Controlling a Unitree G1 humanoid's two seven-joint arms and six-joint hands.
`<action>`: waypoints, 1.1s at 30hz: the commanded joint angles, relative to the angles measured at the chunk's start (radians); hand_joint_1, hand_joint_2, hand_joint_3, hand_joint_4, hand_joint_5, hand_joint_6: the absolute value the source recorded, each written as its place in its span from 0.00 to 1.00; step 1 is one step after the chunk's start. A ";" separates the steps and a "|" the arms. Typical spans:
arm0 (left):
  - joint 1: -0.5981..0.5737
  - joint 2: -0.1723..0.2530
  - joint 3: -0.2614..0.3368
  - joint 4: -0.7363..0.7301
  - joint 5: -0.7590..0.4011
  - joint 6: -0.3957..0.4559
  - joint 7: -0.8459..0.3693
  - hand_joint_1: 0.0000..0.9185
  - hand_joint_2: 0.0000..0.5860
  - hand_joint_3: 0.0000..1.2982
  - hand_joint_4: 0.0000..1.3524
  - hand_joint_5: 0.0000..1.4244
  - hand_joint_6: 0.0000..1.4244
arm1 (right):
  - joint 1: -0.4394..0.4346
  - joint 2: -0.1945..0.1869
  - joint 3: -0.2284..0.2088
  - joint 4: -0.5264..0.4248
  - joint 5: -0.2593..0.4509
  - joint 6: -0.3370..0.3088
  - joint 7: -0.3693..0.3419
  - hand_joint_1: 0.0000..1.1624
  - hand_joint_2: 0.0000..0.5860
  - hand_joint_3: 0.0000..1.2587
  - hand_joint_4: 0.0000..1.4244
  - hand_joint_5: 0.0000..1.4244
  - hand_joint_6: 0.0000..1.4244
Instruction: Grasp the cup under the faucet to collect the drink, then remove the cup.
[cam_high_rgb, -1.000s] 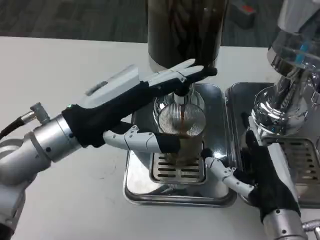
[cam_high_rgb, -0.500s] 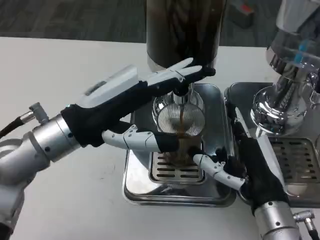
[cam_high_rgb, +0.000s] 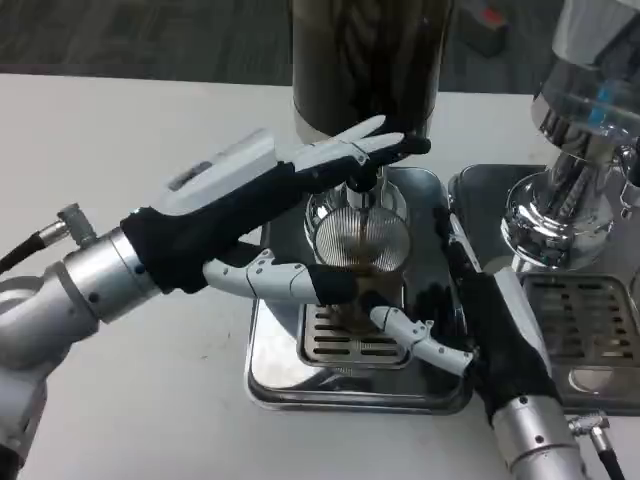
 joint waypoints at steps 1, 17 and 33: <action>0.017 0.010 -0.021 0.011 0.040 0.000 -0.013 0.00 0.13 0.09 0.00 0.08 0.05 | -0.020 0.000 0.002 0.017 0.010 -0.016 0.014 0.62 0.30 0.00 0.00 0.00 0.00; 0.040 0.000 0.085 0.033 0.044 -0.018 0.130 0.00 0.19 0.03 0.00 0.00 0.00 | -0.008 0.005 0.013 0.009 0.008 -0.025 0.021 0.62 0.30 0.00 0.00 0.00 0.00; 0.232 0.017 0.276 0.126 0.026 -0.004 0.278 0.00 0.24 0.02 0.00 0.00 0.00 | -0.031 0.011 0.020 0.036 0.014 -0.025 0.033 0.63 0.27 0.00 0.00 0.00 0.00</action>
